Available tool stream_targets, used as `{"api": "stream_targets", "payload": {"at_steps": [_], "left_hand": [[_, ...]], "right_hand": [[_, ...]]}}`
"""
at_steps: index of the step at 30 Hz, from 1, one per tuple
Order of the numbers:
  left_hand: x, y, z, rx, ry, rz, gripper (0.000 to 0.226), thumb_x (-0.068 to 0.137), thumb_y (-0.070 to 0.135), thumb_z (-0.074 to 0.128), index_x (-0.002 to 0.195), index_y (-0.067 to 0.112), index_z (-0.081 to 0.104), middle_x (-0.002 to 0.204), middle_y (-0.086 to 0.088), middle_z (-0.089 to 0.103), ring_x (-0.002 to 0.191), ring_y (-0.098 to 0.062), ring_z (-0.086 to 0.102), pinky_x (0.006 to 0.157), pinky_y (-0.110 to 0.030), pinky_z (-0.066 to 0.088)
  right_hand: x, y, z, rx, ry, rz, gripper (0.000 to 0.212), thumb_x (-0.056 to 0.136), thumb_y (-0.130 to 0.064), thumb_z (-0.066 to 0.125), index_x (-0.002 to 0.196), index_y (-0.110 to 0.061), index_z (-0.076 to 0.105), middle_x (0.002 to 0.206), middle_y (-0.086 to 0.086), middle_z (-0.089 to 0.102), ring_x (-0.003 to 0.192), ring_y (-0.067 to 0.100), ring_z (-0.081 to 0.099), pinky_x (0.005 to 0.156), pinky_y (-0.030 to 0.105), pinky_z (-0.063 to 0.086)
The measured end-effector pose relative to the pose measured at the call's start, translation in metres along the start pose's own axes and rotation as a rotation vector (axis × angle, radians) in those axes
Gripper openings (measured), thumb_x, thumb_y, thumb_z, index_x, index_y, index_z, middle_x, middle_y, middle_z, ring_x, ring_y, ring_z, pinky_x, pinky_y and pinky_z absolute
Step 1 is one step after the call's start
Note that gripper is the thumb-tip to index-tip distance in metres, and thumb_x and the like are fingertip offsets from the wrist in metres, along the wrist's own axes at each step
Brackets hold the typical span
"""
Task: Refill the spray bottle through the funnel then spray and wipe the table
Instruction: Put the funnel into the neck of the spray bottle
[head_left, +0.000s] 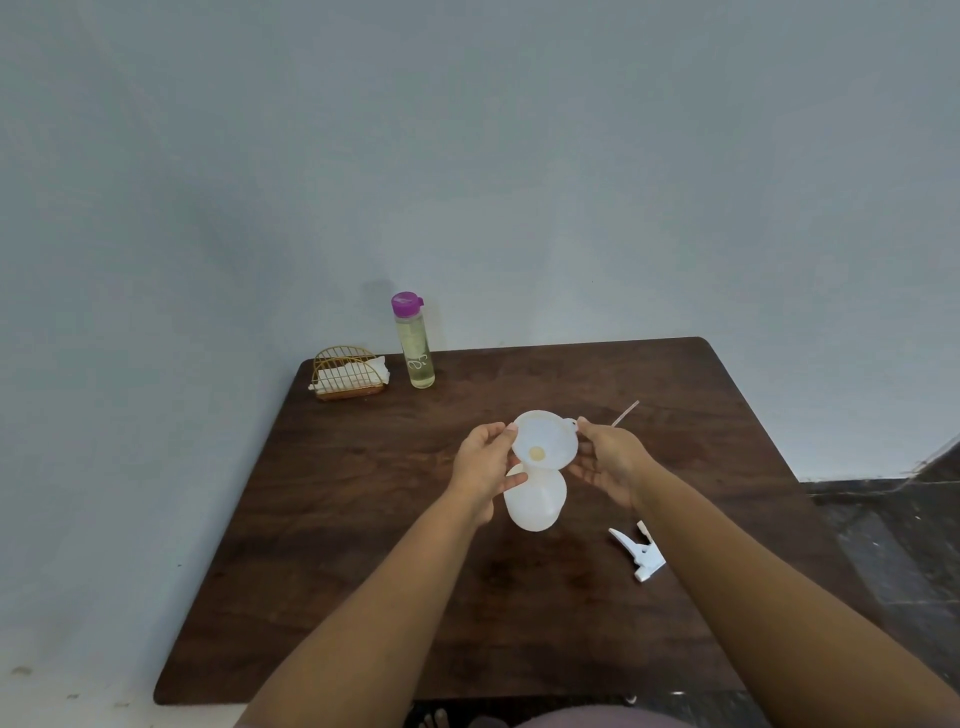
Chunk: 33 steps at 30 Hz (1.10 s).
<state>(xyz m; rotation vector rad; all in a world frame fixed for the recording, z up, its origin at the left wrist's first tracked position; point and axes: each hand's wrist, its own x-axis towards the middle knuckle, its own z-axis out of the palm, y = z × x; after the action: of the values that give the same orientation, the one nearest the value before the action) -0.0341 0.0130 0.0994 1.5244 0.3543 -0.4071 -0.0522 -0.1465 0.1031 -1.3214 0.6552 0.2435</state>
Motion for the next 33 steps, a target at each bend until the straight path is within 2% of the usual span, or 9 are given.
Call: {"api": "stream_targets", "payload": {"at_steps": [4,11,14,17,19,22,26,29,33], "left_hand": [[0.002,0.002,-0.001,0.075,0.047,0.024,0.042,0.096,0.03,0.06,0.134,0.015,0.053,0.135,-0.003,0.056,0.121,-0.021,0.053,0.092,-0.04,0.056],[0.007,0.007,-0.008,0.118,0.077,0.067,0.042,0.097,0.029,0.059,0.136,0.017,0.05,0.138,-0.001,0.053,0.123,-0.017,0.05,0.105,-0.038,0.046],[0.012,0.012,-0.017,0.115,0.096,0.094,0.04,0.096,0.029,0.059,0.134,0.019,0.052,0.135,0.001,0.055,0.117,-0.014,0.052,0.104,-0.037,0.046],[0.02,0.021,-0.03,0.093,0.12,0.136,0.039,0.096,0.026,0.06,0.133,0.017,0.053,0.121,0.005,0.056,0.107,-0.009,0.051,0.097,-0.031,0.047],[0.026,0.029,-0.041,0.091,0.148,0.159,0.038,0.096,0.025,0.059,0.133,0.016,0.053,0.119,0.006,0.055,0.106,-0.008,0.05,0.095,-0.03,0.047],[0.038,0.044,-0.057,0.107,0.174,0.187,0.038,0.096,0.025,0.06,0.132,0.016,0.053,0.118,0.006,0.056,0.108,-0.009,0.052,0.104,-0.037,0.045],[0.059,0.065,-0.079,0.137,0.208,0.216,0.04,0.095,0.027,0.061,0.132,0.017,0.053,0.118,0.005,0.058,0.11,-0.014,0.055,0.106,-0.041,0.045],[0.076,0.081,-0.097,0.152,0.223,0.225,0.04,0.095,0.025,0.06,0.133,0.016,0.052,0.119,0.002,0.059,0.109,-0.015,0.055,0.104,-0.037,0.045],[0.103,0.101,-0.12,0.185,0.233,0.258,0.039,0.096,0.02,0.058,0.134,0.011,0.05,0.117,0.001,0.058,0.103,-0.011,0.052,0.093,-0.026,0.042]], "right_hand": [[0.004,-0.002,0.0,-0.058,0.027,-0.014,0.029,0.1,-0.03,0.047,0.119,-0.01,0.056,0.114,0.008,0.064,0.101,0.021,0.062,0.072,0.029,0.053],[0.018,-0.007,-0.005,-0.378,0.169,-0.162,0.031,0.095,-0.043,0.049,0.114,-0.019,0.054,0.117,0.004,0.06,0.108,0.022,0.056,0.094,0.04,0.048],[0.015,-0.015,-0.002,-0.507,0.201,-0.233,0.039,0.095,-0.043,0.048,0.125,-0.017,0.05,0.123,0.002,0.058,0.113,0.022,0.053,0.094,0.037,0.045],[0.018,-0.03,0.003,-0.714,0.227,-0.336,0.044,0.095,-0.043,0.047,0.128,-0.015,0.048,0.126,0.005,0.058,0.118,0.026,0.053,0.104,0.043,0.04],[0.023,-0.046,0.009,-0.815,0.239,-0.408,0.045,0.094,-0.045,0.047,0.127,-0.015,0.049,0.122,0.007,0.06,0.118,0.03,0.052,0.105,0.044,0.037],[0.03,-0.071,0.027,-0.859,0.235,-0.474,0.044,0.093,-0.046,0.048,0.124,-0.015,0.051,0.118,0.008,0.061,0.117,0.032,0.051,0.105,0.045,0.037],[0.04,-0.094,0.06,-0.882,0.18,-0.519,0.042,0.095,-0.042,0.049,0.126,-0.013,0.049,0.118,0.006,0.064,0.118,0.027,0.052,0.108,0.043,0.034],[0.052,-0.106,0.087,-0.927,0.13,-0.536,0.043,0.095,-0.04,0.049,0.129,-0.013,0.047,0.117,0.007,0.064,0.117,0.027,0.053,0.107,0.042,0.035],[0.073,-0.116,0.128,-0.961,0.083,-0.528,0.044,0.095,-0.038,0.05,0.131,-0.014,0.044,0.117,0.009,0.063,0.114,0.027,0.054,0.104,0.04,0.038]]}}
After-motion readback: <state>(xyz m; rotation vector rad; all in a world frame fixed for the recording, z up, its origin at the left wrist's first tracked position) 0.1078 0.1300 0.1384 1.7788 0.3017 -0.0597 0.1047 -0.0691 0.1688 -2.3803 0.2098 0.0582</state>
